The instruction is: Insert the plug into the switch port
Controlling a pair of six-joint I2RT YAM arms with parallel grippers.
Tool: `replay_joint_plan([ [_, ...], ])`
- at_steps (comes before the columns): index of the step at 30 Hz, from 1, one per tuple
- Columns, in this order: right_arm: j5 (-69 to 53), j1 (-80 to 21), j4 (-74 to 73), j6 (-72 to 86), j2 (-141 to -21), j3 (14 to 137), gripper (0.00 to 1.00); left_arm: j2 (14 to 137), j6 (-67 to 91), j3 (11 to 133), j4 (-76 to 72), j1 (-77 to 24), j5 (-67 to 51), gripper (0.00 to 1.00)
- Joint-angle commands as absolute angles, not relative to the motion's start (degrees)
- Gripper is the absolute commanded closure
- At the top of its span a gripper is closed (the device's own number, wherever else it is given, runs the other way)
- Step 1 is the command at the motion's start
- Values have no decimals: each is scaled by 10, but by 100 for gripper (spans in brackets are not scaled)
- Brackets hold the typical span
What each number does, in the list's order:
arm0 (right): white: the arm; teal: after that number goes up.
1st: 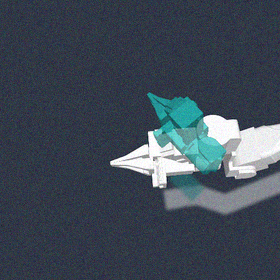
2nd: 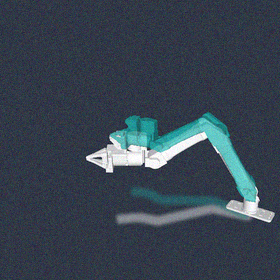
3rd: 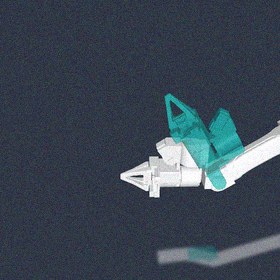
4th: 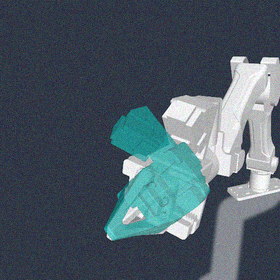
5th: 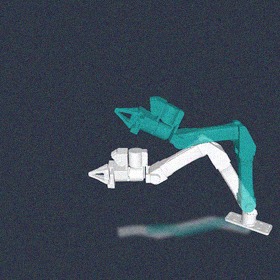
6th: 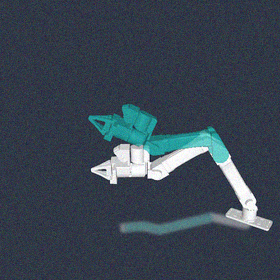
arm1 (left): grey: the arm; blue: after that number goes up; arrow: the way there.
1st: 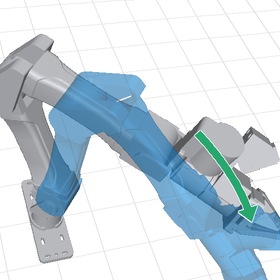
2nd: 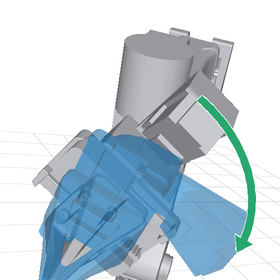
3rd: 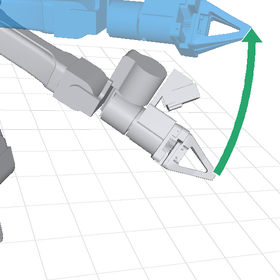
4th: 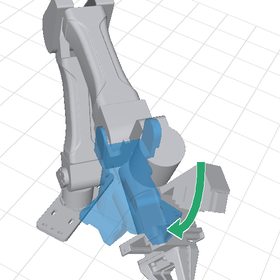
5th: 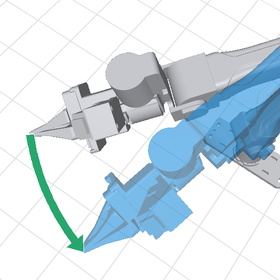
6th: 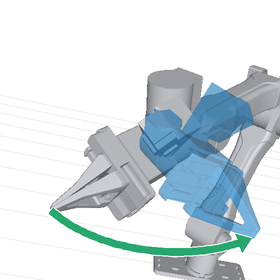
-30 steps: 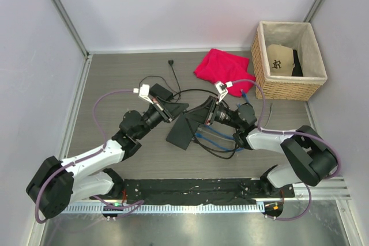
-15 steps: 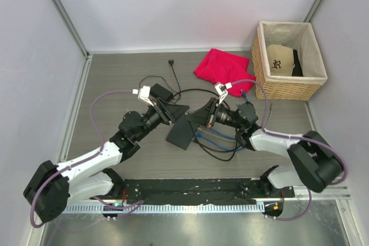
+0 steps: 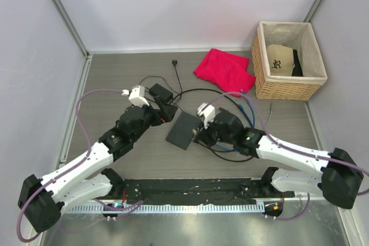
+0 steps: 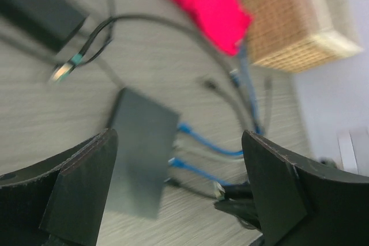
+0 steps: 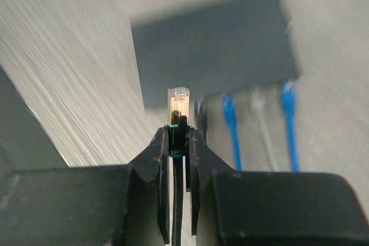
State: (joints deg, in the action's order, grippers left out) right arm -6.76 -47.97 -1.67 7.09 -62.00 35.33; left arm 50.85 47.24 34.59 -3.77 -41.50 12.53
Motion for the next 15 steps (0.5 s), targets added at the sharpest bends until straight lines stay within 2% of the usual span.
replay_joint_plan([
  [1,110,-563,-129,-17,-670,379,99,552,467,363,69,-413,163,6],
  [6,186,-631,-154,-32,-749,397,99,619,461,366,75,-413,151,2],
  [15,166,-667,-129,-30,-816,436,99,730,448,367,39,-413,125,2],
])
